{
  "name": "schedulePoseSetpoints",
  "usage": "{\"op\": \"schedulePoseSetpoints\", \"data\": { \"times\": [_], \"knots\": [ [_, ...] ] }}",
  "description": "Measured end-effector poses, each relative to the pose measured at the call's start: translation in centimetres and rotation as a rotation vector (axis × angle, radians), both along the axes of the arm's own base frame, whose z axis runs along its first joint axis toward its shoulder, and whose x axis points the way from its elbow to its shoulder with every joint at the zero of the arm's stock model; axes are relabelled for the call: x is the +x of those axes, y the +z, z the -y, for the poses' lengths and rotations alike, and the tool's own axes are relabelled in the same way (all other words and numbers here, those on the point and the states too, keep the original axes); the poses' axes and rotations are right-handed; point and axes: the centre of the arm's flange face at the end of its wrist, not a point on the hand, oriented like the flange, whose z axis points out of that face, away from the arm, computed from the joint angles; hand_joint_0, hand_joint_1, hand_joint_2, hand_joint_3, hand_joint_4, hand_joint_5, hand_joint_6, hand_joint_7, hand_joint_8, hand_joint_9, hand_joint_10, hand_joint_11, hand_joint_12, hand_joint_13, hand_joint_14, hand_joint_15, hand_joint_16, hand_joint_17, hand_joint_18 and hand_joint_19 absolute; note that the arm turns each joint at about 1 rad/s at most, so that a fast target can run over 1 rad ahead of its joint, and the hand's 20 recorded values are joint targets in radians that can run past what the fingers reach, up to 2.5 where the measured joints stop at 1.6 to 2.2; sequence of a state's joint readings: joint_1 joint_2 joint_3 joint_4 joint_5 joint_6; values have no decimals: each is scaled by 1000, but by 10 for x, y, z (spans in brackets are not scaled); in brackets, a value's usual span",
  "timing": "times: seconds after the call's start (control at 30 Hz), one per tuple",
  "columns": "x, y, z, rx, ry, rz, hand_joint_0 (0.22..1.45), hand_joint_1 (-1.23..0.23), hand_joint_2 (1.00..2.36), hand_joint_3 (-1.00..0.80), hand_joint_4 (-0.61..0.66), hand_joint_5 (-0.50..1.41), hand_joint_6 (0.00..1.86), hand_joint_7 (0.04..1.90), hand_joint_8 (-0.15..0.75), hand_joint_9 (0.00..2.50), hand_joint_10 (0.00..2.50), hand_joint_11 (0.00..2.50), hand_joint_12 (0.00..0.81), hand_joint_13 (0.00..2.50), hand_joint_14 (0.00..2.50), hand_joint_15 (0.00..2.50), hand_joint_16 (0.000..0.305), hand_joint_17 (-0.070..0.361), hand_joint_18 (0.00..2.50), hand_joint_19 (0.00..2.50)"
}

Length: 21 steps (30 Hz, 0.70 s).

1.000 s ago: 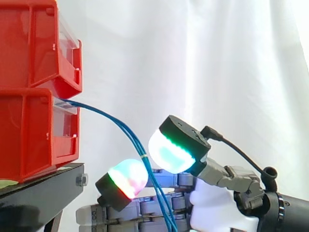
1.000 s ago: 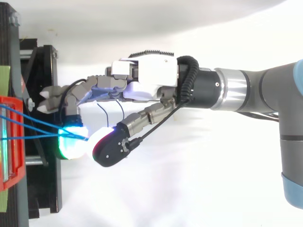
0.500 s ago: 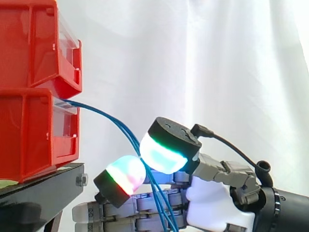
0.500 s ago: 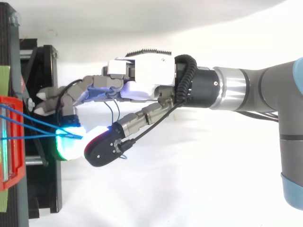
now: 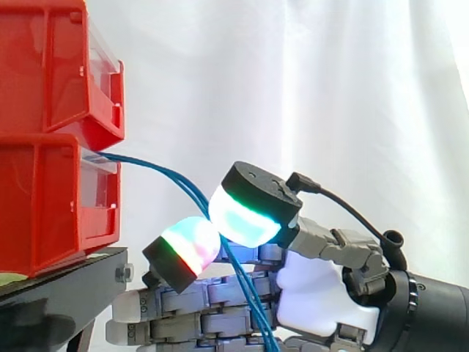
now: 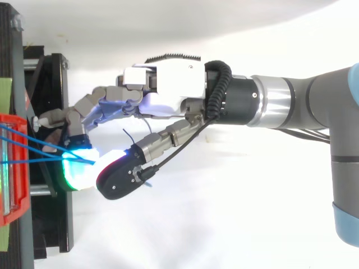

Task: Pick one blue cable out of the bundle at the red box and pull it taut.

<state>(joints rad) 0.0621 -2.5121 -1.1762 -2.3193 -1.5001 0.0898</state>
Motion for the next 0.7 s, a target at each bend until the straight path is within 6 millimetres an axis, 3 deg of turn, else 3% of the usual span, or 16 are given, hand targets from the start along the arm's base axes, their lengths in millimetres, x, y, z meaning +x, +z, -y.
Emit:
{"op": "schedulePoseSetpoints", "data": {
  "times": [0.23,0.7],
  "knots": [
    [0,3,5,-5,10,0,566,-747,1003,-441,198,-143,897,1006,348,481,5,264,377,205,3,112,60,135,77,59],
    [0,3,10,-6,8,0,586,-634,1008,-370,172,-129,883,1055,353,532,5,263,369,211,3,109,59,132,81,83]
  ]
}}
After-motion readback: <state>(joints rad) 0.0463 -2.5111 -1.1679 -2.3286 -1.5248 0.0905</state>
